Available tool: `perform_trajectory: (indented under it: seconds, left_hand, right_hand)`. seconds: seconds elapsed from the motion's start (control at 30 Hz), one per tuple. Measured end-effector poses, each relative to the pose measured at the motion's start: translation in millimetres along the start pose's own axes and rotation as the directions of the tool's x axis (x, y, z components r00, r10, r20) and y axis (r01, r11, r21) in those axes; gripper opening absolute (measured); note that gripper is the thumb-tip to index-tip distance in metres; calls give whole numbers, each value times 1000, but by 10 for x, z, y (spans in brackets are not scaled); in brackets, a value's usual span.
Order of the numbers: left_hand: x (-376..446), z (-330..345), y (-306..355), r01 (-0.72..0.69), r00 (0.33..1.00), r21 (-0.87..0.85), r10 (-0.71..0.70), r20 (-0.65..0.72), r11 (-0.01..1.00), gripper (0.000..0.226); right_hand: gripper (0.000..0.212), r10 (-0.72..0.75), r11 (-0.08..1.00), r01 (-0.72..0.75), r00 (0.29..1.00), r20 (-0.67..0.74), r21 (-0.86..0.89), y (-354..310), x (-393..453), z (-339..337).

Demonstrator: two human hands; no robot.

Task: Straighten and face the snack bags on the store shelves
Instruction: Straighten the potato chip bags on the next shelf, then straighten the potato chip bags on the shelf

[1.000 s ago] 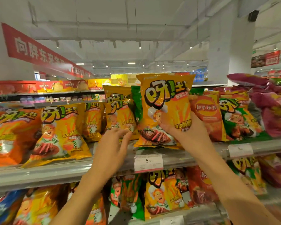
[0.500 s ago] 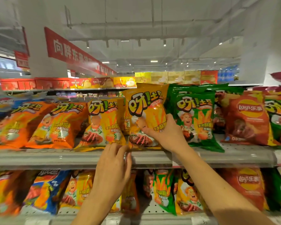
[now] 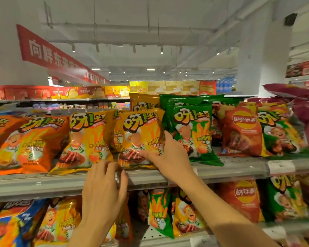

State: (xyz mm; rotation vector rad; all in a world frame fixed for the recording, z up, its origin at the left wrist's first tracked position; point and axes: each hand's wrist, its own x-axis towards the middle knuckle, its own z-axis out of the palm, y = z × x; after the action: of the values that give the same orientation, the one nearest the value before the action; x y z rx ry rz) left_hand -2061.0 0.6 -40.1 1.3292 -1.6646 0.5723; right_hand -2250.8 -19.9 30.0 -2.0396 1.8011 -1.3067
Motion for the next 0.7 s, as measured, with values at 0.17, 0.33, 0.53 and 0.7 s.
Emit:
perform_trajectory:
  seconds: [0.17, 0.33, 0.53, 0.7]
  left_hand:
    - [114, 56, 403, 17, 989, -83, -29, -147, 996, 32]
    - [301, 251, 1278, -67, 987, -260, 25, -162, 963, 21]
    - [503, 674, 2540, 37, 999, -507, -44, -1, 861, 19]
    - [674, 1059, 3312, 197, 980, -589, -134, 149, 784, 36]
  right_hand:
    - [65, -11, 941, 60, 989, -147, 333, 382, -132, -376]
    - [32, 174, 832, -34, 964, -202, 554, 1101, -111, -1083]
    - [28, 170, 903, -10, 926, -337, 430, 2092, -55, -2100]
    - [32, 150, 967, -41, 891, -428, 253, 2837, 32, -2783]
